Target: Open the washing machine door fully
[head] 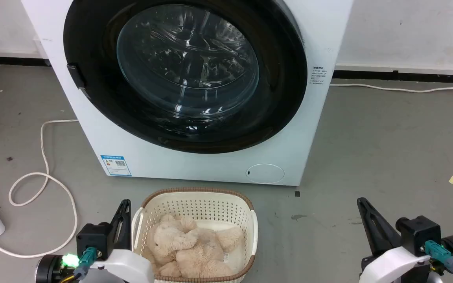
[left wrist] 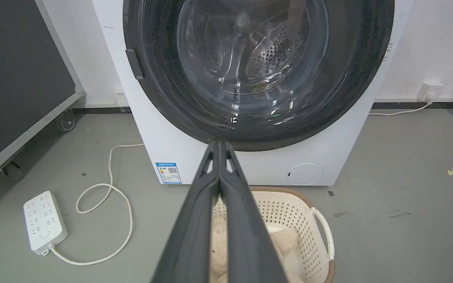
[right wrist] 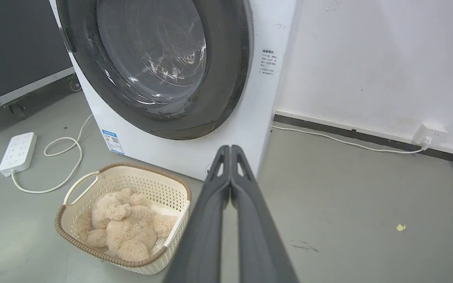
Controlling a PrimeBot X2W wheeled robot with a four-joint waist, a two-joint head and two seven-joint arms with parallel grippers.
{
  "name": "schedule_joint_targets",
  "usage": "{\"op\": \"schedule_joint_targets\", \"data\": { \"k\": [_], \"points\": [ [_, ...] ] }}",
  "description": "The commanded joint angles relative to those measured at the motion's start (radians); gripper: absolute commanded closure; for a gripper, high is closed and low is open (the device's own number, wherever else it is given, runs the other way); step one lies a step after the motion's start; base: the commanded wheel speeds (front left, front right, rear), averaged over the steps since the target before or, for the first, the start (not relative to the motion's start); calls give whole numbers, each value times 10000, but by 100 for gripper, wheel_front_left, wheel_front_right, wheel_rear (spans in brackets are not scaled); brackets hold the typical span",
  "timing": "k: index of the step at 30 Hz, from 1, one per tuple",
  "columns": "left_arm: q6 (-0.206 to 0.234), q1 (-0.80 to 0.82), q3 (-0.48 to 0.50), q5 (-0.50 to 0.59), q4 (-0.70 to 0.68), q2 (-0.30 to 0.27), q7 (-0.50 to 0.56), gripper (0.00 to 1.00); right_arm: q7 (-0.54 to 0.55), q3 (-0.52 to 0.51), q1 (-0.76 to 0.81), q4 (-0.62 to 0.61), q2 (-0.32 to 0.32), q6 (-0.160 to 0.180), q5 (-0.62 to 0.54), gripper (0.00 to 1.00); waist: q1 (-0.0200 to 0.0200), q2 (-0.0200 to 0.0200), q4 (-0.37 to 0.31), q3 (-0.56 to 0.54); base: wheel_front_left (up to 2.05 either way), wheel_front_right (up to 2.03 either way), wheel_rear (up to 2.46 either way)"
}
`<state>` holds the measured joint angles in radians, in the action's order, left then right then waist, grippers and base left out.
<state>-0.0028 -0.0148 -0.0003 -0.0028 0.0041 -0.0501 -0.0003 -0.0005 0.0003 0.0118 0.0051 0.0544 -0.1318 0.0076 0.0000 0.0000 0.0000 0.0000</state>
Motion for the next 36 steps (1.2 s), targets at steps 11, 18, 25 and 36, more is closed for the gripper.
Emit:
{"op": "schedule_joint_targets", "data": {
  "k": [11,18,25,36],
  "points": [
    [28,148,3,28,-41,-1,3,100,5,-3,-118,-51,-42,11,-76,100,0,0,0,0,0,0,0],
    [28,148,3,28,-41,-1,3,100,5,-3,-118,-51,-42,11,-76,100,0,0,0,0,0,0,0],
    [28,148,3,28,-41,-1,3,100,5,-3,-118,-51,-42,11,-76,100,0,0,0,0,0,0,0],
    [28,148,3,28,-41,-1,3,100,5,-3,-118,-51,-42,11,-76,100,0,0,0,0,0,0,0]
  ]
}}
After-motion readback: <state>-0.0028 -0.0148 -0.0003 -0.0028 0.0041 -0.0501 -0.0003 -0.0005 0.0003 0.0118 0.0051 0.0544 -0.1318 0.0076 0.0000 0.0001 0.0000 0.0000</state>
